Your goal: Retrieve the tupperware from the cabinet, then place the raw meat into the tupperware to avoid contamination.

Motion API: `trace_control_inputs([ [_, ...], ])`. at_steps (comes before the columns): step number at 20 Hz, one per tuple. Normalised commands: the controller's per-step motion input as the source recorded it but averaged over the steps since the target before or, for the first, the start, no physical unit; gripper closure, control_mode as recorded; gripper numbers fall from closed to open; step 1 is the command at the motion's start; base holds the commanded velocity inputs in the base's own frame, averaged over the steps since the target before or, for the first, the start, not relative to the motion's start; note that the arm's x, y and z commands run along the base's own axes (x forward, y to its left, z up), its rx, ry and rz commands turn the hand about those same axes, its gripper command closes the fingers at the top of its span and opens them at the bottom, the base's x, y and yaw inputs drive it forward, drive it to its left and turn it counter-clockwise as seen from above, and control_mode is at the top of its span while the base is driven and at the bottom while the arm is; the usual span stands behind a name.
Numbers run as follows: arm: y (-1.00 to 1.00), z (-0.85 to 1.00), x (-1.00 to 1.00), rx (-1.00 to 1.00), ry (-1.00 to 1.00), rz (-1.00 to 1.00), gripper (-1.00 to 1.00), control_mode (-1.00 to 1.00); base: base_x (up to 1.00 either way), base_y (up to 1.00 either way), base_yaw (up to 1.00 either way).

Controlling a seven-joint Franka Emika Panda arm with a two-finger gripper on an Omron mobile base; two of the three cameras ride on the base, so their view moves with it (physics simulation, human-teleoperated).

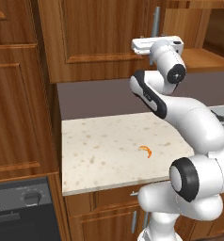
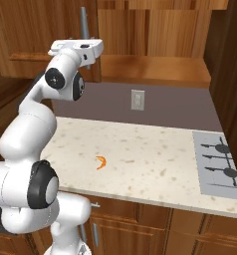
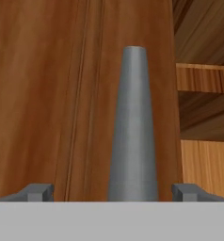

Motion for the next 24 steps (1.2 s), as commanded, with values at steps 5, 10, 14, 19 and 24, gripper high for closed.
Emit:
trace_control_inputs([
  [5,-0.02,0.0,0.36,0.0,0.0,0.0,-1.0,-1.0,0.0,0.0,0.0],
  [10,-0.03,0.0,0.36,0.0,0.0,0.0,1.0,-1.0,0.0,0.0,0.0],
  [14,-0.05,0.0,0.34,0.0,0.0,0.0,1.0,-1.0,0.0,0.0,0.0],
  [19,-0.05,0.0,0.31,0.0,0.0,0.01,1.0,-1.0,0.0,0.0,0.0],
  [24,-0.04,0.0,0.3,0.0,0.0,0.01,1.0,-1.0,0.0,0.0,0.0],
])
